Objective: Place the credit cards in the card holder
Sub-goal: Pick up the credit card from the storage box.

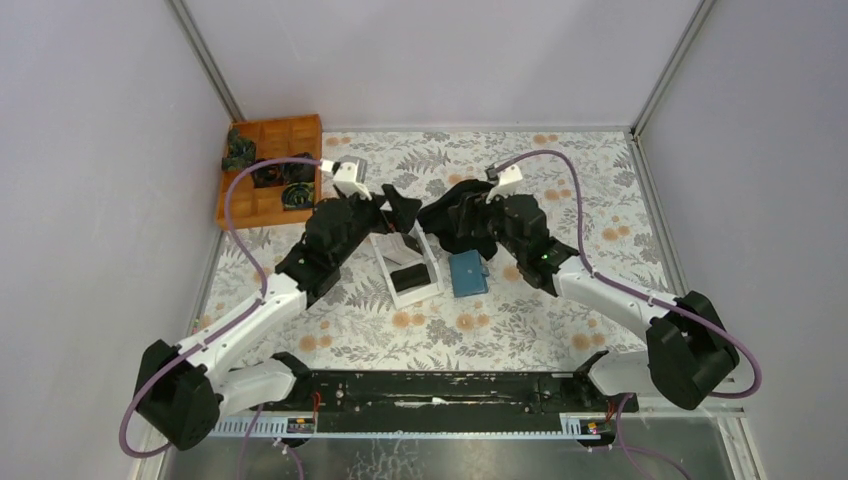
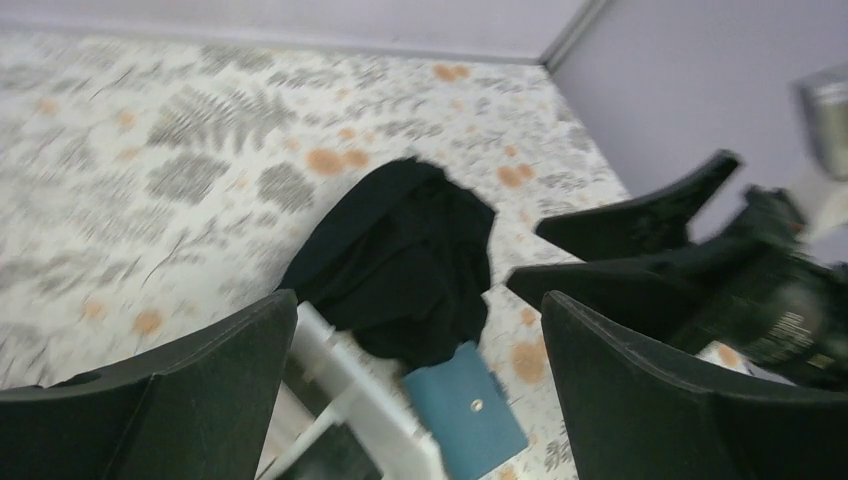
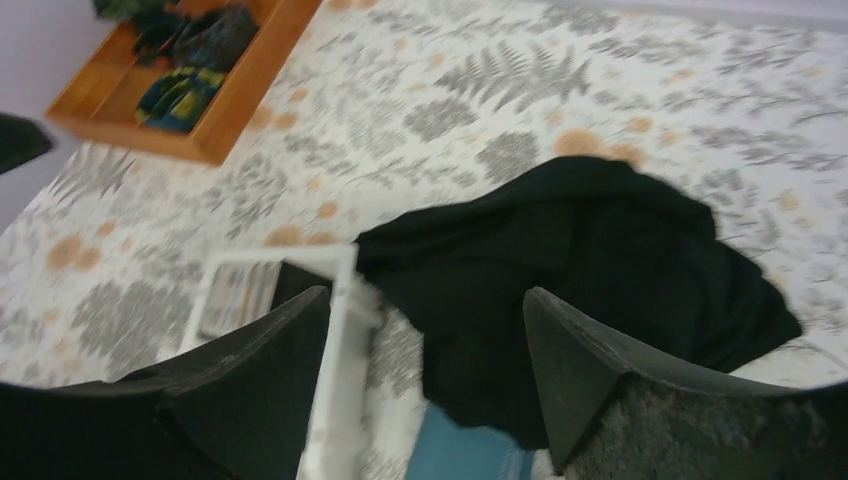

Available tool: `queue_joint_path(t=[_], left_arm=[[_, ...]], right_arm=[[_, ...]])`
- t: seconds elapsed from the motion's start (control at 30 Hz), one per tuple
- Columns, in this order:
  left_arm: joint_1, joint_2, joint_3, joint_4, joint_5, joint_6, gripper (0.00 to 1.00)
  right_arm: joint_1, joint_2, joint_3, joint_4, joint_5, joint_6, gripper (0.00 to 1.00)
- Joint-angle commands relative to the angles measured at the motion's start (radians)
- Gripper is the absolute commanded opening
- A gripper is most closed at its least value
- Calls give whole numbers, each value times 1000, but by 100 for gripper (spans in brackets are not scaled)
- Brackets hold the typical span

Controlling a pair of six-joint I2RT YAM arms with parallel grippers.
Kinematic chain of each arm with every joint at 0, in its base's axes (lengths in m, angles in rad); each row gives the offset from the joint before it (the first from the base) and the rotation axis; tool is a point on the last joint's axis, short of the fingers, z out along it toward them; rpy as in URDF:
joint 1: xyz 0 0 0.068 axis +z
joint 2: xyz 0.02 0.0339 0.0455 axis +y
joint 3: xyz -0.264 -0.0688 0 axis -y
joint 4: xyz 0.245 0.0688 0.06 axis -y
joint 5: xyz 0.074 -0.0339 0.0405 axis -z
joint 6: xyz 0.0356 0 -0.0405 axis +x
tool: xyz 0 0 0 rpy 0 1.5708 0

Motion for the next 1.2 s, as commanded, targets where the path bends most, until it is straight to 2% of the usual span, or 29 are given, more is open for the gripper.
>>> queue_joint_path(t=[0.0, 0.23, 0.53, 0.93, 1.17], left_arm=[[-20, -84, -110, -98, -212, -59, 100], [-20, -274, -260, -181, -325, -172, 100], [-20, -411, -389, -220, -389, -283, 97], [-21, -395, -433, -207, -390, -299, 94], [-20, -393, -473, -174, -394, -296, 94]], right_arm=[[94, -45, 12, -98, -12, -7, 78], [207, -7, 76, -180, -6, -9, 77], [341, 178, 248, -239, 10, -13, 75], [341, 394, 464, -337, 69, -3, 72], [284, 469, 507, -334, 32, 40, 72]])
